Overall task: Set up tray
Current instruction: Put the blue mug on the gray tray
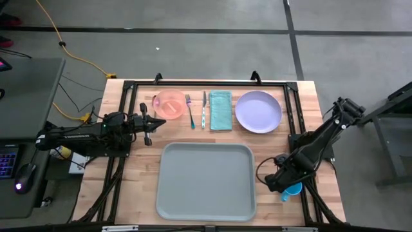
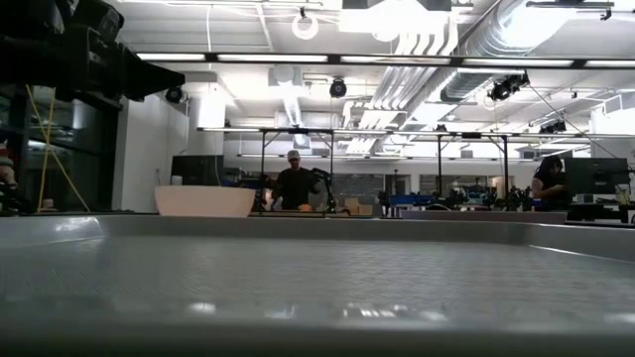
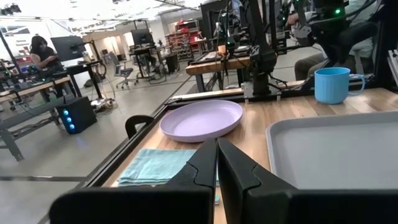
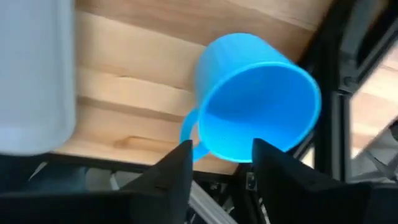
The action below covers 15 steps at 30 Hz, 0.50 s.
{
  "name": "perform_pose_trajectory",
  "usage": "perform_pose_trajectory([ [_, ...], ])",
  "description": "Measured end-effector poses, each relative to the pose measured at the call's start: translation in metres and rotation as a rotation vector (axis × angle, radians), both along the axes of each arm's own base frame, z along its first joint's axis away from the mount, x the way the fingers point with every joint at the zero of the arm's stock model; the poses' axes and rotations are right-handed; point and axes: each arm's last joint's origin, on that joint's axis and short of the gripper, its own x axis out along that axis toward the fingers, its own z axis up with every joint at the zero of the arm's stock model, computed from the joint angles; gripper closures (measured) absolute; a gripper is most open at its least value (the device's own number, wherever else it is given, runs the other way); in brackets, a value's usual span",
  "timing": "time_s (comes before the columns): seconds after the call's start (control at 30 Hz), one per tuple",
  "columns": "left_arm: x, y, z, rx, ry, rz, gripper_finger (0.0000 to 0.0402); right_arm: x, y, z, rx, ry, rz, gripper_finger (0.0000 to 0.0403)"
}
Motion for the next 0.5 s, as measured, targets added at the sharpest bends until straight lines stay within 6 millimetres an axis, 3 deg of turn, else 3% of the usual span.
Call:
perform_pose_trajectory([
  [0.23,0.000,0.000,-0.004,-0.007,0.044,-0.010,0.0355,0.017,0.006,-0.020,-0.047,0.033,-0.024,0.0204],
  [0.5,0.000,-0.001,-0.004,-0.007,0.043,-0.027,0.0355,0.027,0.010,-0.040,-0.100,0.104,-0.041,0.0201],
])
